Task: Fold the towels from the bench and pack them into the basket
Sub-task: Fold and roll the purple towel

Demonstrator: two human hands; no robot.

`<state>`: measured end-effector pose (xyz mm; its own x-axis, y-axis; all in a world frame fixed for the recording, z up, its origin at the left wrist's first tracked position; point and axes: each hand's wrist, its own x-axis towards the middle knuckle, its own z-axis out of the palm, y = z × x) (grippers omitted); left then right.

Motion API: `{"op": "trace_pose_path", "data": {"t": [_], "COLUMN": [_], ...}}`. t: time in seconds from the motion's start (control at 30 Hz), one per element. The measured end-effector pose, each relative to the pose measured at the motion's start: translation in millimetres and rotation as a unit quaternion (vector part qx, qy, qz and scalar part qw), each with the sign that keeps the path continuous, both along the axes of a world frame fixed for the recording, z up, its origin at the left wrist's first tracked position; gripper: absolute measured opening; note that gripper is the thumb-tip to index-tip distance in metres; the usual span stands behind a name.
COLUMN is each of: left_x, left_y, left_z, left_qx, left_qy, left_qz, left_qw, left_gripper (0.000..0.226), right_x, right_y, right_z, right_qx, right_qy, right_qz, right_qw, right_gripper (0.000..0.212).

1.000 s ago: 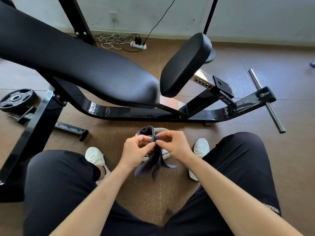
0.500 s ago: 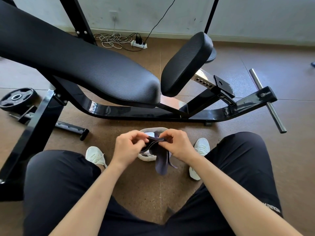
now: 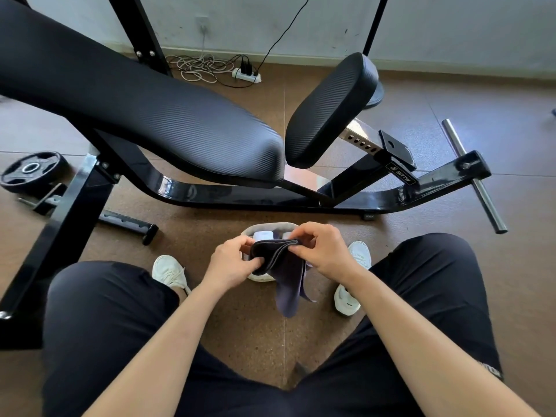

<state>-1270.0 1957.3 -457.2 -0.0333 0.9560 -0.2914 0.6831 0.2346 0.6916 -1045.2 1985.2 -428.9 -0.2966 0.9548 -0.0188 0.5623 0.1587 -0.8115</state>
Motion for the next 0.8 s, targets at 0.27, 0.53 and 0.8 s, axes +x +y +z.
{"op": "trace_pose_path", "data": {"t": [0.27, 0.53, 0.8], "left_x": [-6.7, -7.2, -13.6], "left_y": [1.8, 4.3, 2.5], "left_z": [3.8, 8.2, 3.3], "left_qx": [0.051, 0.063, 0.153], "left_qy": [-0.001, -0.120, -0.022], "left_qz": [0.017, 0.042, -0.069], "left_qw": [0.999, 0.990, 0.986], "left_gripper": [0.019, 0.023, 0.042], "right_x": [15.7, 15.1, 12.4], "right_y": [6.6, 6.6, 10.1], "right_z": [-3.1, 0.4, 0.5], "right_qx": [-0.022, -0.096, -0.079], "right_qy": [-0.060, -0.100, -0.016], "right_qz": [-0.045, -0.015, -0.045], "right_qw": [0.997, 0.990, 0.996], "right_gripper": [0.010, 0.016, 0.016]}}
